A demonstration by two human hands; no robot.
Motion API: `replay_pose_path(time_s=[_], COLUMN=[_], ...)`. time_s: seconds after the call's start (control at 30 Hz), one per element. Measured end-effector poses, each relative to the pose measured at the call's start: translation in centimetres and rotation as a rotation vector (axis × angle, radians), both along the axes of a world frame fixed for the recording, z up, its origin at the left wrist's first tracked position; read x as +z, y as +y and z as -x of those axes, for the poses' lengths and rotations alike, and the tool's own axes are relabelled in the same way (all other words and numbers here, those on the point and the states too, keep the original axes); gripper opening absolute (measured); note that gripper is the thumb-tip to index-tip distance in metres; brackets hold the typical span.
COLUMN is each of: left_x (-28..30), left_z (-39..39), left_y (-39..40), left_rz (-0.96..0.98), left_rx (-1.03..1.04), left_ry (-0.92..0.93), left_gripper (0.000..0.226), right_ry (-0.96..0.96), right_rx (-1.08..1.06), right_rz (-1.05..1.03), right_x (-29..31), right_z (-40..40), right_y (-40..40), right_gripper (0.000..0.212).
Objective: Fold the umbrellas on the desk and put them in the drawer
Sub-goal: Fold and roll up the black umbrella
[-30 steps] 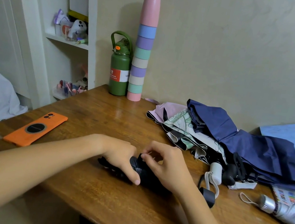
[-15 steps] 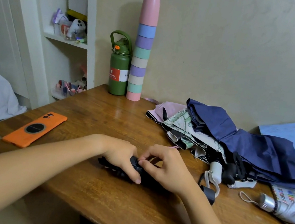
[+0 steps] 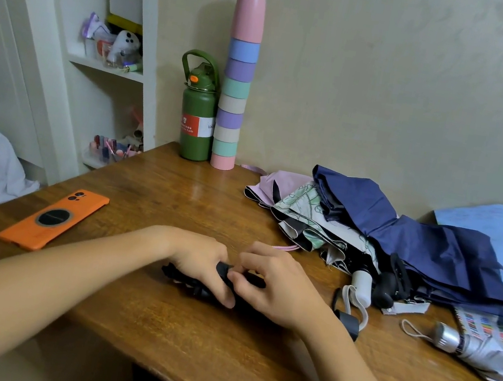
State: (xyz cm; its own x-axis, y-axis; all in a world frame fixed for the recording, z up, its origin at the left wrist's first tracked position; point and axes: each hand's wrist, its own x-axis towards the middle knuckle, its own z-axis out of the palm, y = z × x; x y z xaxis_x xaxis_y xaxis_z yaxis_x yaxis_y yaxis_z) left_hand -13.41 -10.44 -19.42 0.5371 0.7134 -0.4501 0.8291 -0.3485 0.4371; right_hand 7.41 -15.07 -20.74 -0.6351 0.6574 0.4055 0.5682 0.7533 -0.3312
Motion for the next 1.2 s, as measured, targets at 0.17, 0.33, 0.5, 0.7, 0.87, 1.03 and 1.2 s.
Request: replay_pose_path(time_s=[0.17,0.33,0.5,0.7,0.87,1.03,1.2], left_x=[0.2,-0.2,-0.5,0.2,-0.4,0.1,0.7], left_z=[0.0,-0.2,0.2,0.1,0.1,0.7,1.7], left_y=[-0.4,-1.1,-1.2,-0.4,-0.8,-1.6,-0.8], left_rz=[-0.011,-0.083,-0.164,0.024,-0.103,-0.479,-0.621], left_rx=[0.016,0.023,-0.039,0.046,0.060,-0.012,-0.029], left_ry=[-0.018,-0.056,-0.044,-0.117,-0.115,0.071,0.194], left_gripper=[0.071,0.056,0.045,0.048,0.059,0.062,0.063], right_ry=[0.001,0.020,-0.059,-0.142,-0.037,-0.294,-0.305], right_rx=[-0.010,-0.114,-0.035,-0.019,-0.237,-0.295,-0.260], right_rz=[-0.028,-0.084,-0.286,-0.245,-0.050,0.115,0.142], right_x=[0.1,-0.5,-0.7,-0.4,-0.2,-0.6,-0.8], right_z=[0.2,1.1,1.7,0.8,0.3,-1.7,-1.3], right_y=[-0.3,-0.8,-0.8,-0.8,0.1,1.1,1.2], right_gripper=[0.021,0.025,0.019,0.030,0.049,0.068,0.049])
